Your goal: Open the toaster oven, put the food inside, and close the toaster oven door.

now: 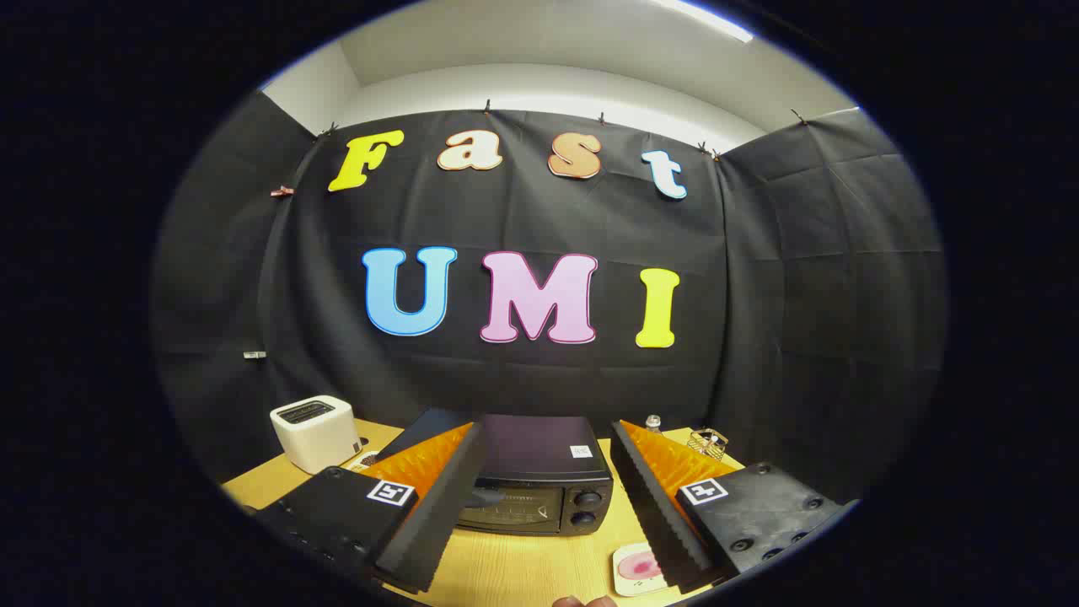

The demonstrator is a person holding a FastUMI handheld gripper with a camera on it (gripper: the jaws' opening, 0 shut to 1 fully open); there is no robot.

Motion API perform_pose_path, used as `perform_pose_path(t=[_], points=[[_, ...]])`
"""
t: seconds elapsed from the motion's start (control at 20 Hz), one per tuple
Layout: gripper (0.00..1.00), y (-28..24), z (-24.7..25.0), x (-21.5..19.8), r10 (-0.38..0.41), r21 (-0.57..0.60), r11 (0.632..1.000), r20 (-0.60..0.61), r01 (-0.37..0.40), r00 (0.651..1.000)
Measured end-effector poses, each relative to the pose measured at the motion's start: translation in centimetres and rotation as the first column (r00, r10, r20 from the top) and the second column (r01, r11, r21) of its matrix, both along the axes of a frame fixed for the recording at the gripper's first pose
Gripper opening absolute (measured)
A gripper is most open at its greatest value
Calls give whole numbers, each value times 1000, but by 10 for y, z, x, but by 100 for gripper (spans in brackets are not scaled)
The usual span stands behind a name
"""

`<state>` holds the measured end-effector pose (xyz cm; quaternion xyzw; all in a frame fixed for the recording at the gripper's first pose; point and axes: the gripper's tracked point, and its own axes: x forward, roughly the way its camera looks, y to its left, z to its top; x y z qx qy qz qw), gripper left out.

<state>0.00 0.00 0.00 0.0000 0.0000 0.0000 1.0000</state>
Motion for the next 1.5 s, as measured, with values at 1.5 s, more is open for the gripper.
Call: perform_pose_path(t=[1.5], points=[[98,32,-64,35,101,-46,993,-157,-109,982]])
